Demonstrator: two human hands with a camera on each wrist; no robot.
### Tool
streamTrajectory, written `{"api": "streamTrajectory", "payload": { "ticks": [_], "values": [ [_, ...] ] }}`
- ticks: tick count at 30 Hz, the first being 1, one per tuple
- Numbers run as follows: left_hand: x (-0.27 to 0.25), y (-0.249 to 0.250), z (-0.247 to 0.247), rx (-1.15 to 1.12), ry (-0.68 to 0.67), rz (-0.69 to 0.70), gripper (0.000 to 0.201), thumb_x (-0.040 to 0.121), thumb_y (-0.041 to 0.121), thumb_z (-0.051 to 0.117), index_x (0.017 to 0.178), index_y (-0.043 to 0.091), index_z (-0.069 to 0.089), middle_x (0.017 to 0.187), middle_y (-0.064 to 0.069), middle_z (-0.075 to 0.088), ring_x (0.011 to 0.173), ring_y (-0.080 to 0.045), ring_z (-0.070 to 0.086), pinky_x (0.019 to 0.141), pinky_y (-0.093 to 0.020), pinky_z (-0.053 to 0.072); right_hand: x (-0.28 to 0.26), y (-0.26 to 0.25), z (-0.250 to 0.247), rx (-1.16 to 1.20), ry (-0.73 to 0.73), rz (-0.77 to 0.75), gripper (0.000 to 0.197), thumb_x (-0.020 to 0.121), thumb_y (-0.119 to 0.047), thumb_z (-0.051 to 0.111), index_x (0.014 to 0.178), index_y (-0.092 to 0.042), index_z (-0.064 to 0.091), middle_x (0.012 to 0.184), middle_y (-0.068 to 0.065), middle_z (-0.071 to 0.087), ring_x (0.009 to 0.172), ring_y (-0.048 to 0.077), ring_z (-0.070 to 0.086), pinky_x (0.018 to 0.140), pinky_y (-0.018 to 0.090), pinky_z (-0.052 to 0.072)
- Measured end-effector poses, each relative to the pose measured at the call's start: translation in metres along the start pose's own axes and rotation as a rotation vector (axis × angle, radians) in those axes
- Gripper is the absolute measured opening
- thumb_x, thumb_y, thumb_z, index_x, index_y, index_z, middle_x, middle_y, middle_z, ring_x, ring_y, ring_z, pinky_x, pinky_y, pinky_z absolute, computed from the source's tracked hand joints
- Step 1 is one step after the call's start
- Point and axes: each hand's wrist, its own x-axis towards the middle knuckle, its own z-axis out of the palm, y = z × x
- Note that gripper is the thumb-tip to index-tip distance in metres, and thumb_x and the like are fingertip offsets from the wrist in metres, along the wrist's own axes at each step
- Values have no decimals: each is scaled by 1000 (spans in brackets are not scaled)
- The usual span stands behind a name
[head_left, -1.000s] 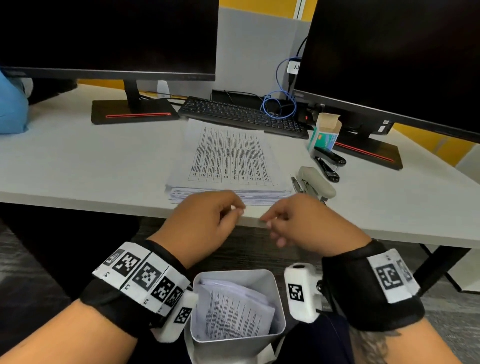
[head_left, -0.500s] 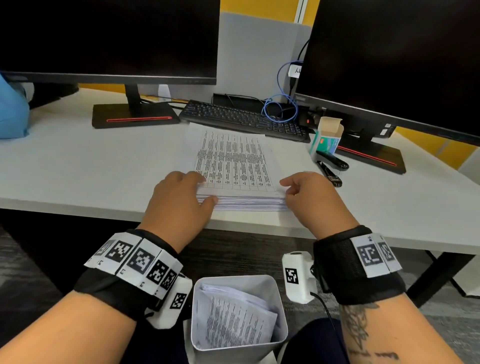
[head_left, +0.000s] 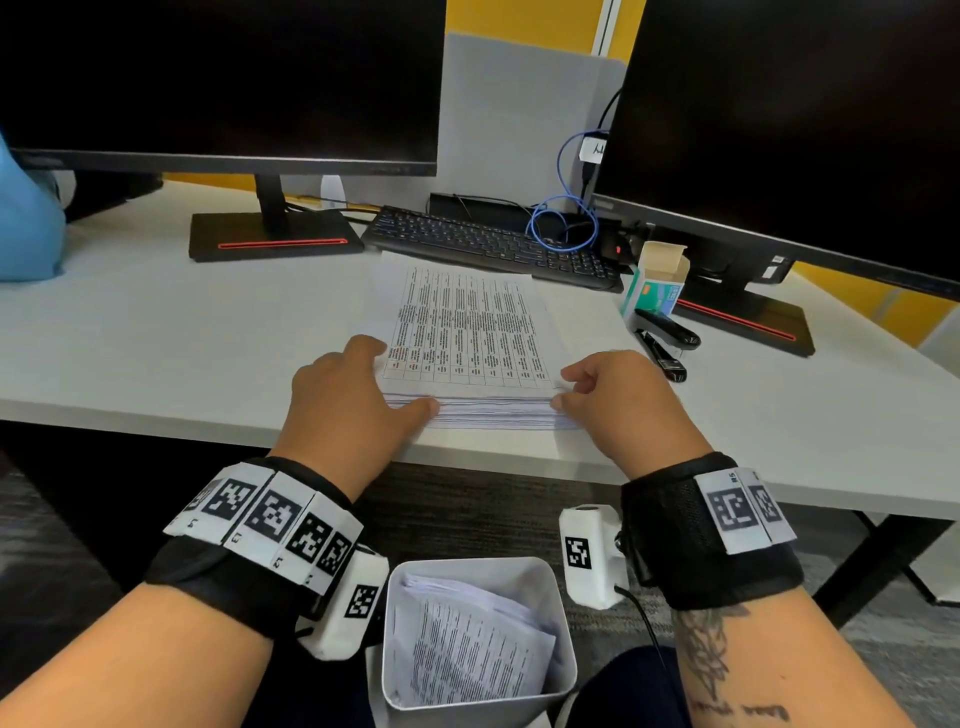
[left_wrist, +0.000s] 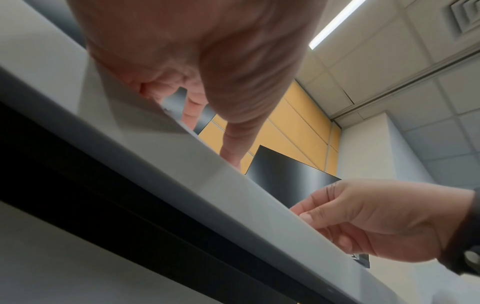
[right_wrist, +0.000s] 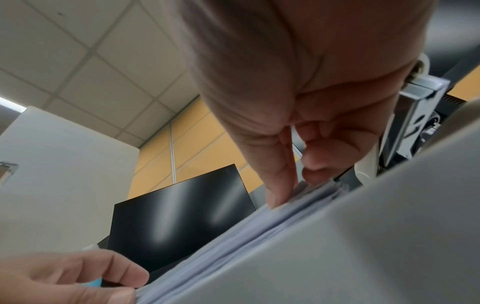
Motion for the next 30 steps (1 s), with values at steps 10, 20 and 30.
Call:
{"api": "streamTrajectory", "payload": {
  "ticks": [10, 20, 30],
  "values": [
    [3, -4, 4, 23, 8, 20, 64, 77, 59, 68, 127, 23, 50, 122, -5, 57, 120, -26, 46, 103, -35, 31, -2, 0, 0, -14, 88, -122, 17, 96, -20, 57, 99, -15, 73, 95, 3, 68, 92, 20, 62, 71, 25, 40],
    [3, -8, 7, -13, 16, -3, 69, 76, 60, 70, 130, 25, 47, 127, -4, 55, 124, -26, 43, 103, -36, 32, 4, 9, -5, 72, 12, 68, 26, 92, -7, 50, 109, -7, 69, 107, 14, 68, 100, 31, 63, 70, 24, 40],
    [2, -7, 10, -51, 43, 7, 64, 77, 55, 72, 130, 27, 48, 130, -4, 52, 128, -25, 39, 104, -33, 30, 9, 10, -2, 136, -11, 75, 37, 88, 1, 55, 117, -17, 69, 112, 4, 67, 98, 21, 62, 84, 27, 49]
  ]
}}
